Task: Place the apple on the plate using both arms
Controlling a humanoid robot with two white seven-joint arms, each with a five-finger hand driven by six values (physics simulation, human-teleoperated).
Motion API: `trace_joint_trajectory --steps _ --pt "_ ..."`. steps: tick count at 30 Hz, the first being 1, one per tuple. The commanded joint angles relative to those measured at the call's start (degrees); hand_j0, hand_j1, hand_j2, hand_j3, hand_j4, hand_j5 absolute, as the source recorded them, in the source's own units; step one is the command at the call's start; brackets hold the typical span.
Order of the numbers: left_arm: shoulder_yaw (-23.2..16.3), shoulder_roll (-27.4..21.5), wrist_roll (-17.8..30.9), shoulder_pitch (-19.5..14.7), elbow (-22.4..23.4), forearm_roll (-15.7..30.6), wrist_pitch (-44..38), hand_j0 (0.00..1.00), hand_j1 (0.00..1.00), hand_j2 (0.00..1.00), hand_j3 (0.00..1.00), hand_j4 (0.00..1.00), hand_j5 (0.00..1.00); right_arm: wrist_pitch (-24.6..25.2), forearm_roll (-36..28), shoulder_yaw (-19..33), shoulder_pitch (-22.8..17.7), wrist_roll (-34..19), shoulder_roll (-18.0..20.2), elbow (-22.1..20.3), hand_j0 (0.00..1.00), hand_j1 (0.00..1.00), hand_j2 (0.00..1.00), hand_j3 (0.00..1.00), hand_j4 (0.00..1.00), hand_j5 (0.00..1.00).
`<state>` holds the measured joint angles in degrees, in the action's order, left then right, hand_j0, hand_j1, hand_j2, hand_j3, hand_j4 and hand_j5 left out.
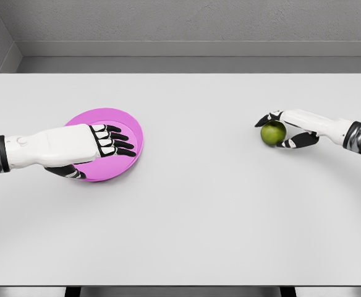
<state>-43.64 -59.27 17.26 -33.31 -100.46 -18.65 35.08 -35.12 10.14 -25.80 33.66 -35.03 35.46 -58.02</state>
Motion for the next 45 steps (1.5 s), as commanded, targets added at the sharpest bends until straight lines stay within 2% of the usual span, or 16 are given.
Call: trace_joint_trajectory --steps 1,5,22,27,29,32,35,37,40,45 --pt "0.1 -0.1 0.0 0.0 0.0 0.4 -0.1 1.00 1.00 1.00 1.00 1.00 1.00 0.1 0.0 0.1 0.0 0.0 -0.2 0.6 0.66 0.66 0.66 0.66 0.66 0.66" --pt "0.1 -0.1 0.0 0.0 0.0 0.4 -0.1 1.00 1.00 1.00 1.00 1.00 1.00 0.1 -0.1 0.1 0.0 0.0 -0.2 1.4 0.59 0.59 0.59 0.59 0.59 0.59" --pt "0.0 -0.1 0.0 0.0 0.0 0.4 -0.1 1.00 1.00 1.00 1.00 1.00 1.00 0.1 -0.7 0.6 0.5 0.0 -0.9 1.4 0.54 0.54 0.54 0.54 0.54 0.54" --pt "0.0 -0.1 0.0 0.0 0.0 0.4 -0.1 1.00 1.00 1.00 1.00 1.00 1.00 0.1 -0.8 0.6 1.1 0.0 -0.9 1.2 0.46 0.46 0.46 0.46 0.46 0.46" --pt "0.1 -0.1 0.0 0.0 0.0 0.4 -0.1 1.00 1.00 1.00 1.00 1.00 1.00 0.1 -0.8 0.6 1.4 0.0 -1.5 -0.2 0.45 0.45 0.45 0.45 0.45 0.45" --pt "0.1 -0.1 0.0 0.0 0.0 0.4 -0.1 1.00 1.00 1.00 1.00 1.00 1.00 0.1 -0.8 0.0 1.6 0.0 -1.8 -6.1 0.46 0.46 0.46 0.46 0.46 0.46" --pt "0.1 -0.1 0.0 0.0 0.0 0.4 -0.1 1.00 1.00 1.00 1.00 1.00 1.00 0.1 -0.7 -4.9 1.7 0.0 -3.2 -14.0 0.46 0.46 0.46 0.46 0.46 0.46" --pt "0.1 -0.1 0.0 0.0 0.0 0.4 -0.1 1.00 1.00 1.00 1.00 1.00 1.00 0.1 -0.7 -7.3 1.7 0.0 -3.3 -17.4 0.46 0.46 0.46 0.46 0.46 0.46" --pt "0.1 -0.1 0.0 0.0 0.0 0.4 -0.1 1.00 1.00 1.00 1.00 1.00 1.00 0.1 -0.7 -8.0 1.7 0.0 -3.2 -19.0 0.46 0.46 0.46 0.46 0.46 0.46" --pt "0.1 -0.1 0.0 0.0 0.0 0.4 -0.1 1.00 1.00 1.00 1.00 1.00 1.00 0.1 -0.3 -9.4 2.0 0.0 -5.0 -18.5 0.46 0.46 0.46 0.46 0.46 0.46"
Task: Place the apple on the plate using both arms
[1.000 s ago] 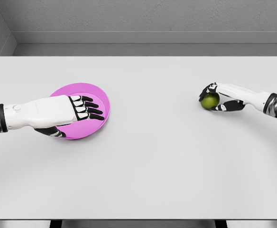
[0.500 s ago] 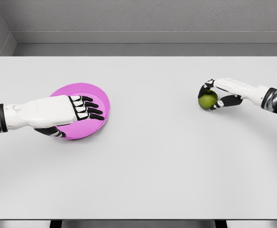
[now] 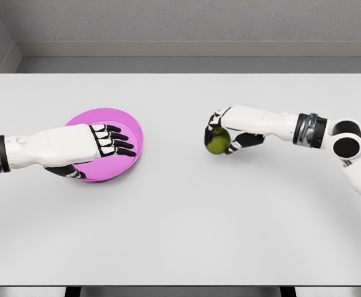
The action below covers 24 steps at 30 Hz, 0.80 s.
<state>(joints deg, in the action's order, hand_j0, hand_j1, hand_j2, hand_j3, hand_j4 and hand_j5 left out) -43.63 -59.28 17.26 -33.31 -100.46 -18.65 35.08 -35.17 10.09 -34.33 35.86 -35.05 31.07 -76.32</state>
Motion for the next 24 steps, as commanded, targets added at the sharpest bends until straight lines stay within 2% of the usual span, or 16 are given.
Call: trace_joint_trajectory --steps 1,5,8,9,10,12,17,24 --pt "0.0 0.0 0.0 0.0 0.0 0.4 -0.1 1.00 1.00 1.00 1.00 1.00 1.00 0.2 -0.2 -1.4 0.2 0.1 -1.7 -0.2 0.46 0.46 0.46 0.46 0.46 0.46" --pt "0.0 0.0 0.0 0.0 0.0 0.4 -0.1 1.00 1.00 1.00 1.00 1.00 1.00 0.2 -0.2 -2.0 0.8 0.1 -2.3 0.8 0.46 0.46 0.46 0.46 0.46 0.46" --pt "0.0 0.0 0.0 0.0 0.0 0.4 -0.1 1.00 1.00 1.00 1.00 1.00 1.00 0.2 -0.2 -1.7 0.8 0.1 -2.3 1.6 0.53 0.53 0.53 0.53 0.53 0.53" --pt "0.0 0.0 0.0 0.0 0.0 0.4 -0.1 1.00 1.00 1.00 1.00 1.00 1.00 0.2 -0.2 -1.4 0.8 0.1 -2.2 1.6 0.70 0.70 0.70 0.70 0.70 0.70" --pt "0.0 0.0 0.0 0.0 0.0 0.4 -0.1 1.00 1.00 1.00 1.00 1.00 1.00 0.2 -0.7 0.7 0.8 0.1 -2.2 1.7 1.00 1.00 1.00 1.00 1.00 1.00" --pt "0.0 0.0 0.0 0.0 0.0 0.4 -0.1 1.00 1.00 1.00 1.00 1.00 1.00 0.2 -0.7 7.2 0.1 0.1 -1.6 2.7 1.00 1.00 1.00 1.00 1.00 1.00" --pt "0.0 0.0 0.0 0.0 0.0 0.4 -0.1 1.00 1.00 1.00 1.00 1.00 1.00 0.2 -0.8 12.7 -1.8 0.1 1.7 5.6 1.00 1.00 1.00 1.00 1.00 1.00" --pt "0.0 0.0 0.0 0.0 0.0 0.4 -0.1 1.00 1.00 1.00 1.00 1.00 1.00 0.2 -0.8 18.1 -2.3 0.1 2.2 12.0 1.00 1.00 1.00 1.00 1.00 1.00"
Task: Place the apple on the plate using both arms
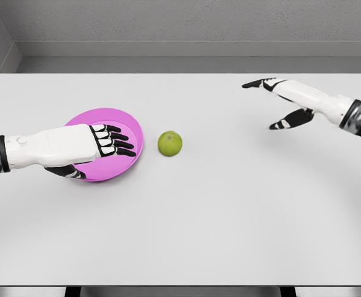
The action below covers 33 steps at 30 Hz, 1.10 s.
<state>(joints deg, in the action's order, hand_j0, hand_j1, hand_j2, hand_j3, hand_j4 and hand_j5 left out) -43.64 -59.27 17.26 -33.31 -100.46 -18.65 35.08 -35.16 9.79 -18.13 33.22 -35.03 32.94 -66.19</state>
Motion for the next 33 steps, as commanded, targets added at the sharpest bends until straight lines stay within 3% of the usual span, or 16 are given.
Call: trace_joint_trajectory --steps 1,3,10,14,18,20,22,26,28,31,33 --pt "0.0 -0.1 0.0 0.0 0.0 0.4 -0.1 1.00 1.00 1.00 1.00 1.00 1.00 0.2 -0.5 2.8 0.0 0.0 0.4 2.6 1.00 1.00 1.00 1.00 1.00 1.00" --pt "0.0 -0.1 0.0 0.0 0.0 0.4 -0.1 1.00 1.00 1.00 1.00 1.00 1.00 0.2 -0.5 4.4 -0.4 0.0 1.8 4.4 1.00 1.00 1.00 1.00 1.00 1.00" --pt "0.0 0.2 0.0 -0.4 0.0 0.4 -0.1 1.00 1.00 1.00 1.00 1.00 1.00 0.2 -0.5 5.9 -0.4 0.0 3.0 4.6 1.00 1.00 1.00 1.00 1.00 1.00" --pt "-2.9 8.4 3.0 -7.1 -0.1 1.0 -0.1 1.00 1.00 1.00 1.00 1.00 1.00 0.2 -0.3 5.9 -0.8 0.0 3.7 4.7 1.00 1.00 1.00 1.00 1.00 1.00" --pt "-3.6 10.1 3.4 -9.8 0.1 1.6 -0.1 1.00 1.00 1.00 1.00 1.00 1.00 0.2 -0.2 5.9 -1.7 0.0 3.9 4.7 1.00 1.00 1.00 1.00 1.00 1.00" --pt "-5.8 14.6 7.0 -11.9 0.3 1.6 -0.1 1.00 1.00 1.00 1.00 1.00 1.00 0.2 -0.2 5.9 -1.8 0.0 3.9 4.6 1.00 1.00 1.00 1.00 1.00 1.00" --pt "-8.4 16.8 7.2 -14.4 1.1 2.0 -0.1 1.00 1.00 1.00 1.00 1.00 1.00 0.2 -0.2 5.8 -1.8 0.0 3.9 4.6 1.00 1.00 1.00 1.00 1.00 1.00" --pt "-8.6 18.8 7.3 -15.7 3.2 1.9 -0.1 1.00 1.00 1.00 1.00 1.00 1.00 0.2 -0.1 5.8 -2.2 0.0 3.9 4.7 1.00 1.00 1.00 1.00 1.00 1.00" --pt "-9.4 21.1 10.2 -17.0 5.8 1.6 -0.1 1.00 1.00 1.00 1.00 1.00 1.00 0.2 0.0 5.8 -2.2 0.0 3.9 4.6 1.00 1.00 1.00 1.00 1.00 1.00" --pt "-9.6 21.2 10.6 -18.0 6.5 1.5 -0.1 1.00 1.00 1.00 1.00 1.00 1.00 0.2 0.1 5.8 -3.1 0.0 4.0 4.6 1.00 1.00 1.00 1.00 1.00 1.00" --pt "-10.2 21.2 10.2 -18.0 9.5 1.3 -0.1 1.00 1.00 1.00 1.00 1.00 1.00 0.2 0.1 5.8 -3.3 0.0 4.0 4.6 1.00 1.00 1.00 1.00 1.00 1.00"
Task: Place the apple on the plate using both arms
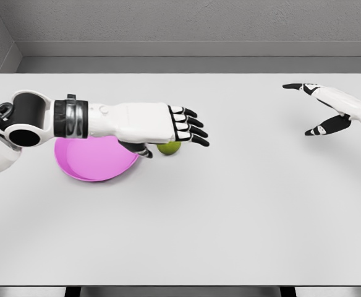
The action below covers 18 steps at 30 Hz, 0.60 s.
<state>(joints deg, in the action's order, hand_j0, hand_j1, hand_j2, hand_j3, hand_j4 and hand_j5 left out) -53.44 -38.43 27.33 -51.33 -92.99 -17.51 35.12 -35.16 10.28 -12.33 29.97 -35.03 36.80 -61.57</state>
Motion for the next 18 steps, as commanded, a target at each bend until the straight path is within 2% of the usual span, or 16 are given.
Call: trace_joint_trajectory --steps 1,3,5,9,11,16,17,18 --pt "-0.5 0.5 0.3 0.0 3.9 -0.2 -0.1 1.00 1.00 1.00 1.00 1.00 1.00 0.2 -0.4 0.0 0.0 0.0 0.0 0.0 1.00 1.00 1.00 1.00 1.00 1.00" --pt "-0.6 2.3 1.9 -0.4 5.3 -2.6 -0.1 1.00 1.00 1.00 1.00 1.00 1.00 0.2 -0.4 0.0 0.0 0.0 0.0 0.0 1.00 1.00 1.00 1.00 1.00 1.00" --pt "-0.6 4.5 6.5 -0.4 5.5 -2.8 -0.1 1.00 1.00 1.00 1.00 1.00 1.00 0.2 -0.4 0.0 0.0 0.0 0.0 0.0 1.00 1.00 1.00 1.00 1.00 1.00" --pt "-0.7 6.5 6.9 -1.1 5.6 -2.7 -0.1 1.00 1.00 1.00 1.00 1.00 1.00 0.2 -0.4 0.0 0.1 0.0 -0.1 0.0 1.00 1.00 1.00 1.00 1.00 1.00" --pt "-1.6 6.5 6.9 -2.1 5.5 -2.4 -0.1 1.00 1.00 1.00 1.00 1.00 1.00 0.2 -0.4 0.0 0.1 0.0 0.0 0.0 1.00 1.00 1.00 1.00 1.00 1.00" --pt "-1.8 6.6 6.9 -2.2 6.3 -2.8 -3.5 1.00 1.00 1.00 1.00 1.00 1.00 0.2 -0.4 0.0 0.0 0.0 0.0 0.0 1.00 1.00 1.00 1.00 1.00 1.00" --pt "-1.8 6.6 6.9 -2.2 6.9 -3.1 -4.4 1.00 1.00 1.00 1.00 1.00 1.00 0.2 -0.4 0.0 0.0 0.0 0.0 0.0 1.00 1.00 1.00 1.00 1.00 1.00" --pt "-1.8 6.9 6.8 -2.2 7.8 -5.8 -6.1 1.00 1.00 1.00 1.00 1.00 1.00 0.2 -0.4 0.0 0.0 0.0 0.0 0.0 1.00 1.00 1.00 1.00 1.00 1.00"
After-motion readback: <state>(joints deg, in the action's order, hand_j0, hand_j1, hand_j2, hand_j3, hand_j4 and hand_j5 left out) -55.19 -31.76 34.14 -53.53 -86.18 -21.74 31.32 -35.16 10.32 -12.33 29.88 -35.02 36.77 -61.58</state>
